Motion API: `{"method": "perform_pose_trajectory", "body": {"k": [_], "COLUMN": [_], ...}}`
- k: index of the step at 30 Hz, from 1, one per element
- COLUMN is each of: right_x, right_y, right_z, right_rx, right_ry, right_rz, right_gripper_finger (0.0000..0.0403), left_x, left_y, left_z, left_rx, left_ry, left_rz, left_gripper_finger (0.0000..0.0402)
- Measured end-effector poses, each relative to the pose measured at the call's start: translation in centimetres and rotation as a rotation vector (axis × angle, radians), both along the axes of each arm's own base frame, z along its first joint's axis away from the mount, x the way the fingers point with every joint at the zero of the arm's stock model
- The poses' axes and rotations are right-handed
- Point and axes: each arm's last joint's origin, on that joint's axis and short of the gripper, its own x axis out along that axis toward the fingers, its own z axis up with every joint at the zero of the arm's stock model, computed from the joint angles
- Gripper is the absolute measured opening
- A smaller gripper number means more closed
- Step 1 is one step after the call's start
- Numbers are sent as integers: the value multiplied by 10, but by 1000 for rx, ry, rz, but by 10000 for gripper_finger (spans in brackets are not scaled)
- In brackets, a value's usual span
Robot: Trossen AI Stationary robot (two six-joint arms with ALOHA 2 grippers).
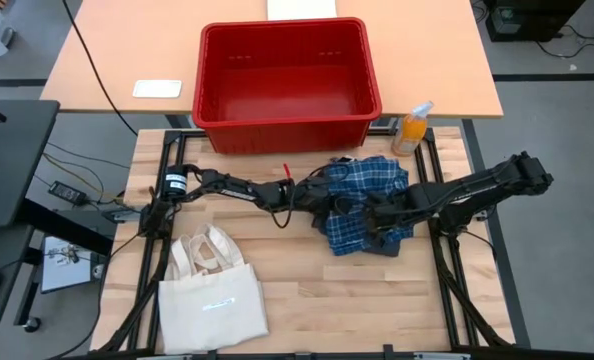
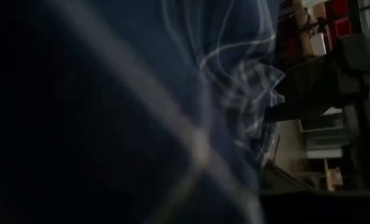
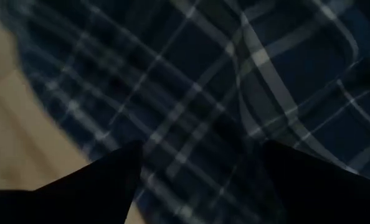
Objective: Fold laundry
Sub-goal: Remove the blue shorts from the red organizer bin, then stack the blue shorts in the red organizer bin
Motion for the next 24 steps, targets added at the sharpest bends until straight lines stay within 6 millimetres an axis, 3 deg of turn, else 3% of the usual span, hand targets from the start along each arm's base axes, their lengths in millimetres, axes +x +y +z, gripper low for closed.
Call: {"method": "perform_pose_trajectory", "body": {"k": [3, 9, 15, 20, 24], "right_x": [-2, -15, -41, -64, -77], "right_y": [0, -5, -14, -20, -23], "right_z": [15, 63, 105, 122, 128], "right_rx": [22, -83, -183, -187, -177], "right_ry": [23, 22, -95, -211, -270], "right_rz": [6, -20, -138, -242, -296], "right_gripper_finger": [345, 345, 345, 345, 345], "left_x": [1, 2, -6, -16, -20], "left_y": [-1, 3, 2, 9, 15], "left_z": [2, 10, 43, 74, 88], "left_rx": [13, 39, 93, 144, 156], "left_ry": [-22, -88, -187, -285, -342], "left_rz": [-44, -196, -323, -373, -372], "left_gripper_finger": [17, 19, 16, 15, 15]}}
